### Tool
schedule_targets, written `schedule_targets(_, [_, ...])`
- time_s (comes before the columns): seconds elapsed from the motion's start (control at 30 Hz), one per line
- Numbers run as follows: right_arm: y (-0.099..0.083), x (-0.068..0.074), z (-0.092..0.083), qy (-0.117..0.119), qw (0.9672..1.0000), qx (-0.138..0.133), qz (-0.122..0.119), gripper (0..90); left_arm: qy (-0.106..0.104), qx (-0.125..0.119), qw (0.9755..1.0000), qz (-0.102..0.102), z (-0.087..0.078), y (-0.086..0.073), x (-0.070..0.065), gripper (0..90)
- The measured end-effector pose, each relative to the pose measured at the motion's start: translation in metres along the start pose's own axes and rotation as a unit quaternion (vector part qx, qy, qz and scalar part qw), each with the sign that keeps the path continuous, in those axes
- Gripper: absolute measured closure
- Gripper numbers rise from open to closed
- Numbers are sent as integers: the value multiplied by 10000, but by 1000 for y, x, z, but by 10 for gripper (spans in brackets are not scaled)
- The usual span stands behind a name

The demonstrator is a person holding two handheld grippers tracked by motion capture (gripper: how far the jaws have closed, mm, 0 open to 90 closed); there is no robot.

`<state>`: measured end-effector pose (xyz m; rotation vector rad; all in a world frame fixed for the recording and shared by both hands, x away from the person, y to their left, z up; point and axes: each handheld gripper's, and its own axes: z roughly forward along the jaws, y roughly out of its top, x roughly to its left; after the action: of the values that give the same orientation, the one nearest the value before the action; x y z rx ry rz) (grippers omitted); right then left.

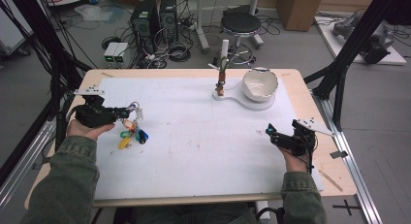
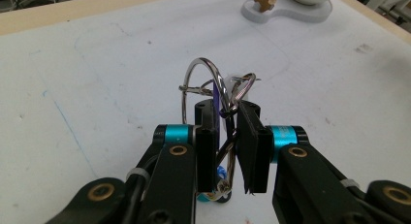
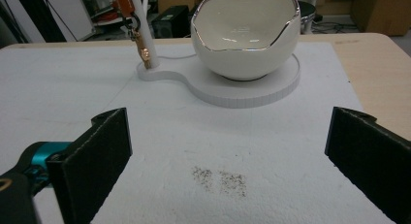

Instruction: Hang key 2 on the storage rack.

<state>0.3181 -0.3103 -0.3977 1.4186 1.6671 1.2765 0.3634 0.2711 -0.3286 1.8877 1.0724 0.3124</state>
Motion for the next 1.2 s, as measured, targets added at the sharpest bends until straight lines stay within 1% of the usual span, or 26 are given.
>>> schedule_targets(0.1, [0,0,0,0,10000,-2,-5,17,-4,-60,10000,-45,0,7,-1,784])
schedule_targets(0.2, [0,0,0,1,10000,6,4,17,-4,-94,9999,-45,1,15,-2,784])
schedule_targets(0.27, [0,0,0,1,10000,-1,-7,17,-12,-142,9999,-76,2,21,-3,784])
schedule_targets(0.3, [0,0,0,10,10000,6,9,17,-12,-218,9997,-131,3,23,-4,784])
schedule_targets(0.37, [0,-1,0,-16,10000,-3,25,17,-43,-253,9996,-95,3,28,-4,784])
schedule_targets(0.43, [0,-2,0,-26,10000,0,44,17,-17,-302,9995,-102,5,33,-6,784])
schedule_targets(0.63, [-1,-3,0,-39,10000,-13,38,17,28,-288,9996,-21,11,49,-10,784])
schedule_targets(0.73, [-1,-2,0,-26,10000,3,36,17,40,-322,9995,-38,15,58,-12,785])
schedule_targets(0.83, [-1,-2,0,-48,10000,17,7,17,56,-272,9996,52,17,68,-14,785])
schedule_targets(1.03, [-1,-2,0,-55,10000,-15,-8,17,43,-339,9992,198,21,91,-21,785])
schedule_targets(1.13, [-1,-2,-1,-49,10000,-4,17,17,10,-404,9989,223,22,100,-25,784])
schedule_targets(1.2, [-1,-2,-1,-44,10000,-4,14,17,-15,-396,9989,250,23,105,-27,784])
